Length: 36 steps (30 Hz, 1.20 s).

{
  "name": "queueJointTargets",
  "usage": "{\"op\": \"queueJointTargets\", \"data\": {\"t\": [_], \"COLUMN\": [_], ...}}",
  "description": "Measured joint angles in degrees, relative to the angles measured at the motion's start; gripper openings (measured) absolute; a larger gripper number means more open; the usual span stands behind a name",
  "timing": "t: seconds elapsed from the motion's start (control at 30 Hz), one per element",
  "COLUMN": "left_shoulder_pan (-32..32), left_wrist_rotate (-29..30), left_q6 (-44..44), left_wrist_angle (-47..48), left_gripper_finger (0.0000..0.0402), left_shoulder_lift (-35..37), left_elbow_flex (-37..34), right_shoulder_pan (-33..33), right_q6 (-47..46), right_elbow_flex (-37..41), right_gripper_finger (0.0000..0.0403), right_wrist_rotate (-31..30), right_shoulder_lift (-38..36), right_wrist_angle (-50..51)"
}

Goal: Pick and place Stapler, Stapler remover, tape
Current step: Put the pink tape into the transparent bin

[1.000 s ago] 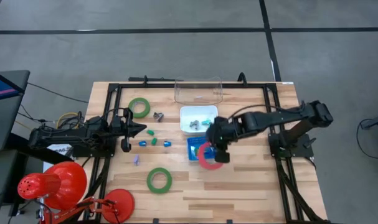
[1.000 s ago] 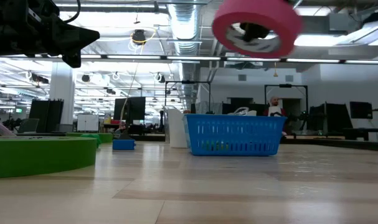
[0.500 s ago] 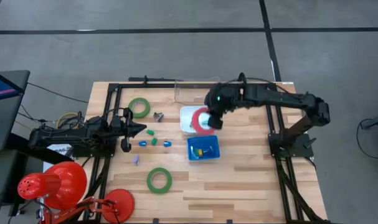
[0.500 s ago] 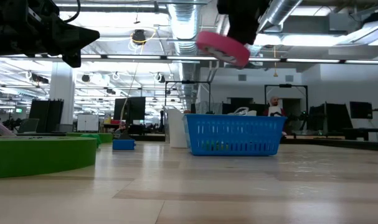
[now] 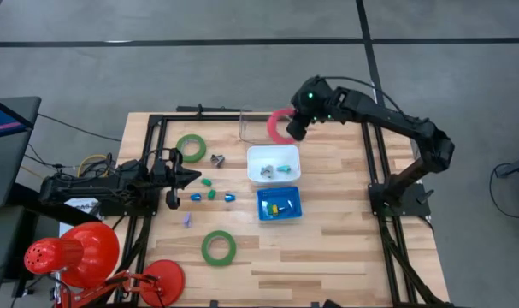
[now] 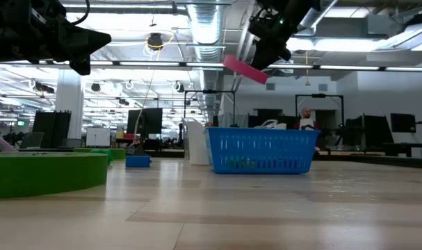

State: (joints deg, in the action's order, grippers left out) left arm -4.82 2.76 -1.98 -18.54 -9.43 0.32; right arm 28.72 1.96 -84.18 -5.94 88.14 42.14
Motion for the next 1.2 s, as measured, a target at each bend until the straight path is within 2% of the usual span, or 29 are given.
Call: {"op": "queueJointTargets", "data": {"t": [0.27, 0.43, 0.87, 1.2], "left_shoulder_pan": [-0.01, -0.02, 0.0, -0.01], "left_wrist_rotate": [0.0, 0.0, 0.0, 0.0], "left_q6": [-0.02, 0.0, 0.0, -0.01], "left_wrist_angle": [0.0, 0.0, 0.0, 0.0], "left_gripper_finger": [0.0003, 0.0003, 0.0003, 0.0003], "left_shoulder_lift": [0.0, -0.02, -0.01, -0.01], "left_elbow_flex": [0.0, 0.0, 0.0, 0.0], "right_shoulder_pan": [5.53, 7.27, 8.27, 8.95], "right_q6": [1.64, 1.65, 1.64, 1.61], "right_elbow_flex": [0.02, 0.02, 0.04, 0.02], "right_gripper_finger": [0.0077, 0.0077, 0.0077, 0.0077], "right_wrist_rotate": [0.08, 0.08, 0.1, 0.05], "right_shoulder_lift": [1.66, 5.55, 19.32, 21.88], "right_wrist_angle": [-4.53, -5.02, -6.87, -6.88]}}
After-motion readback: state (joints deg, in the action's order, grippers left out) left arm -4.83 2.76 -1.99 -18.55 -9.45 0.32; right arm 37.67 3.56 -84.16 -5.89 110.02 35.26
